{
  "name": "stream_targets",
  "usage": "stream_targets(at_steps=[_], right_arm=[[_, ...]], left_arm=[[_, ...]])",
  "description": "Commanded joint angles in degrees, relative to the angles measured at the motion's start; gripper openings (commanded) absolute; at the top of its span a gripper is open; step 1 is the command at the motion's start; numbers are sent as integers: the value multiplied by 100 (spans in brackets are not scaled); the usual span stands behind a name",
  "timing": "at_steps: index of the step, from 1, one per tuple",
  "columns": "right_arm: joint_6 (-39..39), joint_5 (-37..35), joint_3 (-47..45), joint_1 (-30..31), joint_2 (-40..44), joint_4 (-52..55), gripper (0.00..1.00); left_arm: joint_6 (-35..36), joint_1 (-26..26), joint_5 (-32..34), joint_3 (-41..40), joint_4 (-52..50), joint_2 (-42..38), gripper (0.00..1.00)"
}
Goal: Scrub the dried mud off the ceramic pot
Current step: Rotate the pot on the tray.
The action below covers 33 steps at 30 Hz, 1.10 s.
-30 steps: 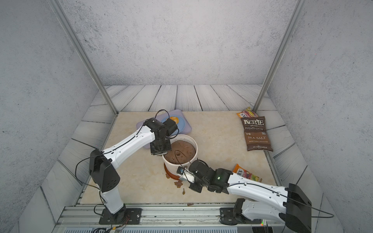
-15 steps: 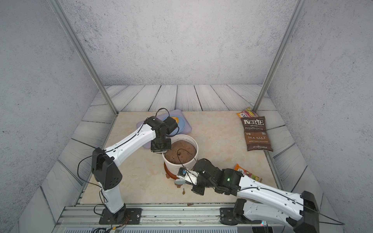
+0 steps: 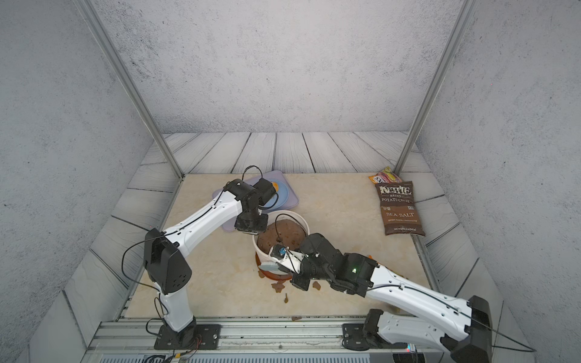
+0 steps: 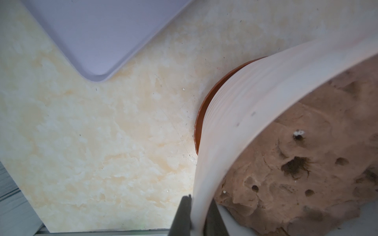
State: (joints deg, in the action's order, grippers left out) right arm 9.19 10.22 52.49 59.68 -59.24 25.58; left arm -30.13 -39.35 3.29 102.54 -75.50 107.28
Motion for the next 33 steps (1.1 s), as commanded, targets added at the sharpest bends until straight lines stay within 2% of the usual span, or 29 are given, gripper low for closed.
stream_targets(at_steps=[1,9,15,22,26,33], right_arm=[[93,174,110,-204,-142,-115,0],[246,270,-89,-782,-132,19,0],[293,-20,-323,-809,-107,255,0],[132,-43,-660,-806,61,334,0],[100,396,-748,-809,173,356,0],[-398,1289,-747,-629,520,12,0]], left_arm=[[877,-2,283,-102,-242,259,0],[1137,7,102,-138,-173,206,0],[1217,28,121,-164,-165,203,0],[1277,76,180,-182,-194,179,0],[1290,102,181,-186,-185,185,0],[1540,162,225,-132,-138,231,0]])
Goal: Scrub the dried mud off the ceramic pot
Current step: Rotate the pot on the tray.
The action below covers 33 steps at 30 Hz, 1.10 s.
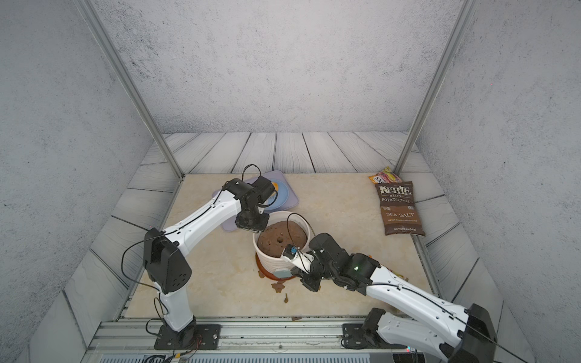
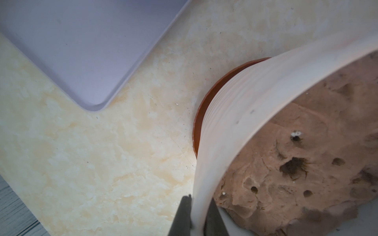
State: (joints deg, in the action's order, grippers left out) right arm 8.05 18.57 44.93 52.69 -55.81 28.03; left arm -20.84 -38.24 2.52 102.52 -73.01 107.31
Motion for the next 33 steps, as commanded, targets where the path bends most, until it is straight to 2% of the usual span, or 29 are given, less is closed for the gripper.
stream_targets(at_steps=[1,8,18,33], right_arm=[[-321,536,41,67,208,-277,0],[-203,876,414,72,64,-183,0],[142,524,576,71,-330,-114,0],[323,-684,209,71,-686,-535,0]], left_arm=[[715,65,335,-120,-376,229,0],[1671,150,443,-40,-228,203,0],[2559,233,452,305,-168,422,0],[2835,256,136,196,-141,436,0]])
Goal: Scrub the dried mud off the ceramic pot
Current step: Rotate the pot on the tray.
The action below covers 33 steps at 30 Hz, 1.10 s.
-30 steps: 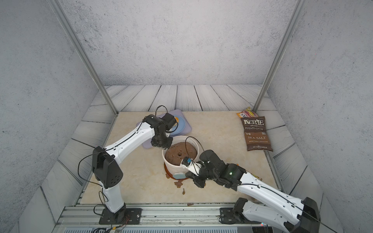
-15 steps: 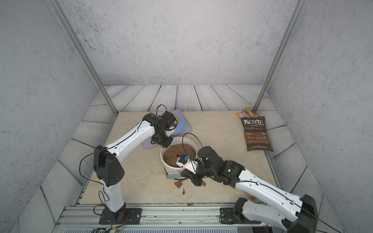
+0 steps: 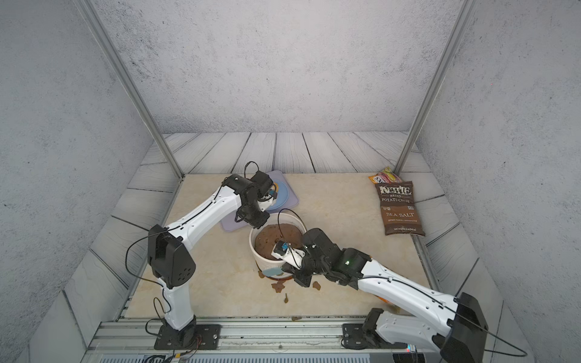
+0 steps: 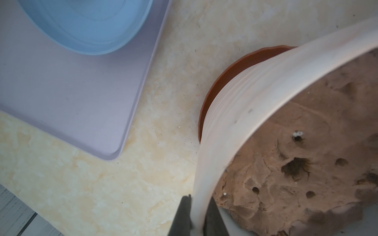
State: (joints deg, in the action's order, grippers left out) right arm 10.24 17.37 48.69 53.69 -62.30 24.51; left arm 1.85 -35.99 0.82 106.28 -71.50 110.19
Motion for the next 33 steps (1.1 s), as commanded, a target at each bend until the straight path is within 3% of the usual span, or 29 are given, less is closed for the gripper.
stream_targets(at_steps=[1,15,25,33], right_arm=[[113,-581,-227,-29,-67,-168,0],[-148,-880,-697,-51,-131,-104,0],[-142,-1024,-484,131,205,1048,0],[-75,-294,-336,531,791,1633,0]], left_arm=[[563,30,294,-186,-294,139,0],[572,30,162,-274,-285,65,0],[611,28,252,-153,-272,121,0],[648,38,327,-107,-256,195,0]])
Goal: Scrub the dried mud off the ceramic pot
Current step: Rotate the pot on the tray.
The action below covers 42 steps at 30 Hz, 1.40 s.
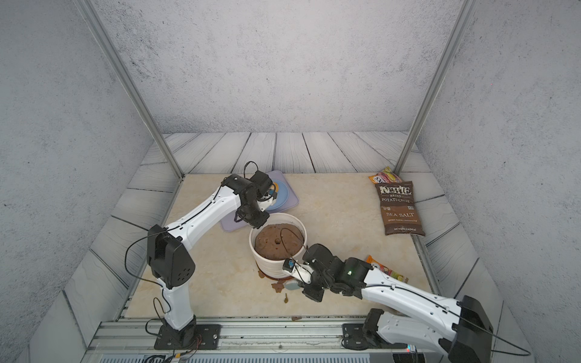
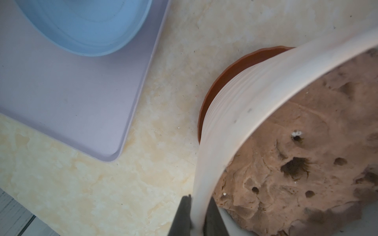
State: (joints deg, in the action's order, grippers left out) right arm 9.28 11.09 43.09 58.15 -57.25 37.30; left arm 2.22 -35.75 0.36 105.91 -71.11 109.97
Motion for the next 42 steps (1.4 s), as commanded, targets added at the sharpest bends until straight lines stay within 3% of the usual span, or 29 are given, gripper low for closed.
stream_targets(at_steps=[1,5,10,26,34,42], right_arm=[[21,436,237,90,372,341,0],[65,597,448,91,541,502,0],[10,307,754,83,512,587,0],[-343,-105,904,47,1128,770,0],[-460,-169,886,47,1124,603,0],[-642,49,736,44,982,251,0]], left_arm=[[619,15,395,-70,-293,217,0],[655,24,479,-63,-274,205,0],[637,24,577,-11,-238,153,0],[537,24,545,334,-280,-3,18],[1060,24,565,509,-370,185,2],[2185,24,265,449,-10,253,0]])
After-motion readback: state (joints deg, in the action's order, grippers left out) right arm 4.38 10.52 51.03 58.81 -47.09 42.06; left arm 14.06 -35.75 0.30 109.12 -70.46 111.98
